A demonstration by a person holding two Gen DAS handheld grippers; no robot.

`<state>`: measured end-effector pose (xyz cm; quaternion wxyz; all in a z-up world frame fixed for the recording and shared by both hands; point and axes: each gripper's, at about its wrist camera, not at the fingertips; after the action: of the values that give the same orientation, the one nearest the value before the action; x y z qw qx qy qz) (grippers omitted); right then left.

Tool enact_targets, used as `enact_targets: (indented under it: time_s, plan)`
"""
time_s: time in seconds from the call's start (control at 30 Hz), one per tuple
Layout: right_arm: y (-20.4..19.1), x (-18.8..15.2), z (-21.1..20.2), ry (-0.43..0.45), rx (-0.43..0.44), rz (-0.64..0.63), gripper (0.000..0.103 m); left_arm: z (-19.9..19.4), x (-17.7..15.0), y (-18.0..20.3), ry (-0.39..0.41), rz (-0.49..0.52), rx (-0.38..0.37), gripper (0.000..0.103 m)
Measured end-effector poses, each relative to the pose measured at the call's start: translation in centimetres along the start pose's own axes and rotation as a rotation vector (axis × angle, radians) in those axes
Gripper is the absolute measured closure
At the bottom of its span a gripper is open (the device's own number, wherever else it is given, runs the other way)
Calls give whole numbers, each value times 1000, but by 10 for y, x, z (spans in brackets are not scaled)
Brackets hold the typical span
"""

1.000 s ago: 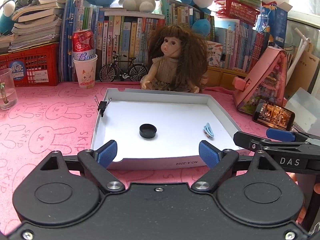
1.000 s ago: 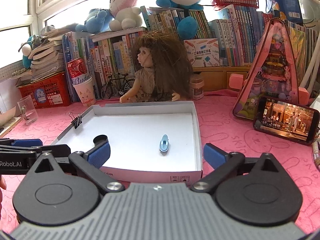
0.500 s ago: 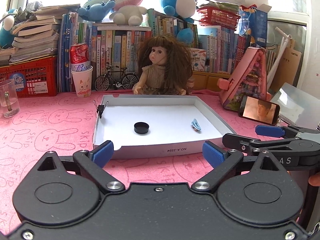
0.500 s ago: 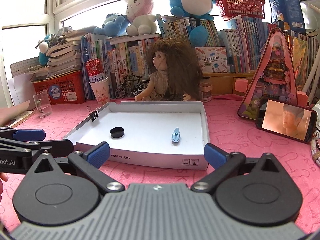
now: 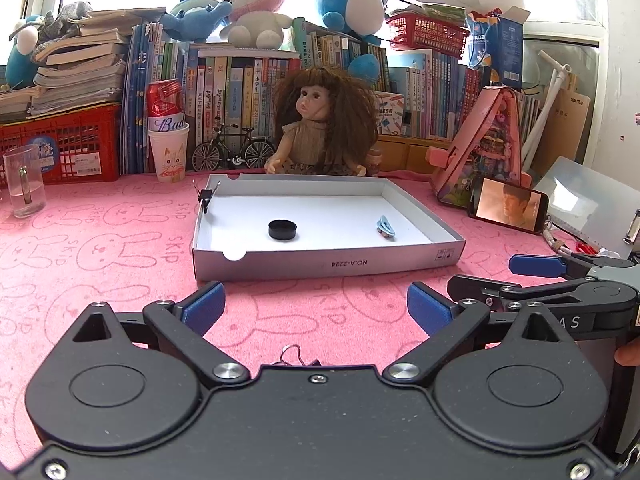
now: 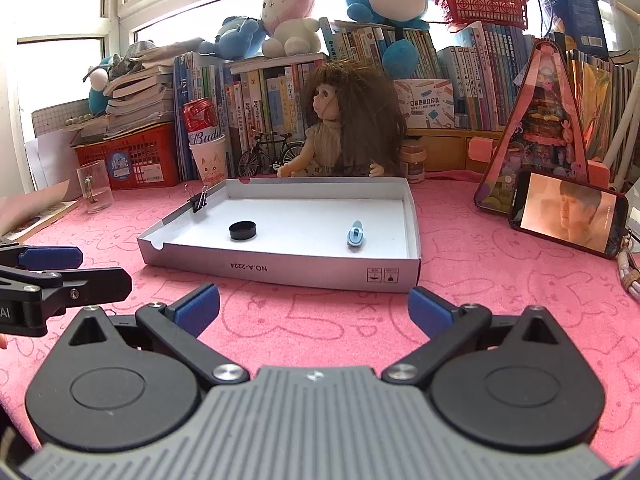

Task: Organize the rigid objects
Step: 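Withdraw both open tools from the tray back toward the objects, then grasp a brown nut with the left tool while the right tool grasps another brown nut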

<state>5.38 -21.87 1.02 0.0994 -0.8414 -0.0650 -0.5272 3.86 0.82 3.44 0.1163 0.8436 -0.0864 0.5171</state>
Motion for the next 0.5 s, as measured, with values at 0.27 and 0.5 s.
enact_targets:
  time_s: [0.27, 0.5]
  plan:
    - [-4, -17, -14, 14, -7, -2, 0, -8, -16, 0, 1, 4, 39, 3]
    - [-14, -34, -23, 13, -26, -40, 0, -15, -30, -3, -16, 22, 55, 4]
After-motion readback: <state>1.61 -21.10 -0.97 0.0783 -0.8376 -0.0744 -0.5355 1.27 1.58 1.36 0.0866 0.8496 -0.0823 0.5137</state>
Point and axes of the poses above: each gripper's, at about its wrist camera, not at the fingertips, and z roughly the way its jaws point, y to its right, x to its top
